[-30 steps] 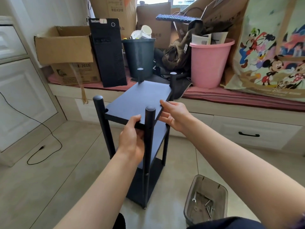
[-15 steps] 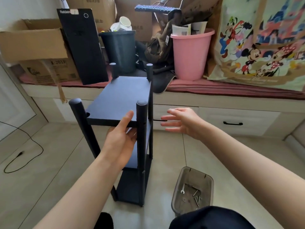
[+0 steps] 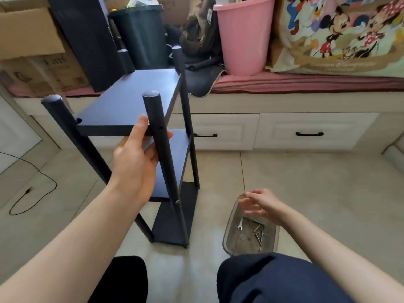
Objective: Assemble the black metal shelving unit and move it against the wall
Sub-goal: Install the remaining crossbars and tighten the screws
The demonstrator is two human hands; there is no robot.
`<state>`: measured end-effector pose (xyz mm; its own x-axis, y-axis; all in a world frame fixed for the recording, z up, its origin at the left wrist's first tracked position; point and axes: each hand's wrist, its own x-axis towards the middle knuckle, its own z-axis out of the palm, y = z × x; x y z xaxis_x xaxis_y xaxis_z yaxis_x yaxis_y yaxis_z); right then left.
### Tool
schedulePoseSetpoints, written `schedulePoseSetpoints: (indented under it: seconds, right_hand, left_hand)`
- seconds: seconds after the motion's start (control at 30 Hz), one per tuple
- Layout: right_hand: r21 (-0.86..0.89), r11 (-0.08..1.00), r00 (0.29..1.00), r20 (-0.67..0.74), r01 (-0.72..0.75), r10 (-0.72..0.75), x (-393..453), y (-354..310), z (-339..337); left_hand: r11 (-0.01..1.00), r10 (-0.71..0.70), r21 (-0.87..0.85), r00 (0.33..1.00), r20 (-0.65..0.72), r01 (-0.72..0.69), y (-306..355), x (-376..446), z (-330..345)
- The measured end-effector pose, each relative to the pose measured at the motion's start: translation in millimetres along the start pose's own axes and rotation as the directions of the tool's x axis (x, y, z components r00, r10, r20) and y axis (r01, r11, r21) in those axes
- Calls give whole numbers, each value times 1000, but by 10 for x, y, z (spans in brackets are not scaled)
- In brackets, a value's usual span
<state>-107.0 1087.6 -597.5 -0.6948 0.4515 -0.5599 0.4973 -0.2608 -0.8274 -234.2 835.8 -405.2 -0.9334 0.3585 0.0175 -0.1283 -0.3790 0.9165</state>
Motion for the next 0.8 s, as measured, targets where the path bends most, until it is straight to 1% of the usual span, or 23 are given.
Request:
schedulePoseSetpoints:
  seconds: [0.13,0.23,0.3,0.4,0.47,0.57,0.63,0.8]
  right_hand:
    - [-241,964,993,8,-112,117,203,522,48]
    - [-511,847,980,39,-149,196,315,780,192]
    - [-607,784,977,58,-130,207,395,856,302]
    - [-666,739,976,80,-100,204,502,885,483]
    - [-682,725,981,67,-89,183,556,887,595]
    - [-602,790,984,37,-116,173,617,893,744]
    - [-549,825,982,41,-133,185,634,891,830]
    - [-563,821,966,148,-93,211,636,910,1064]
  left_hand:
    - [1000,14,10,1000,10,-14,-2,-25,38]
    - [999,19,34,999,38,-20,-27,-29,56]
    - [999,19,45,998,54,-22,-30,-29,72]
    - [999,13,51,997,70,-17,-44,-35,92]
    - [998,10,54,996,84,-15,-48,-39,95]
    - [999,9,50,995,103,-15,-45,-47,87]
    - [998,10,55,993,118,-17,-42,-47,72]
    - [998,10,67,985,174,-22,-35,-57,51]
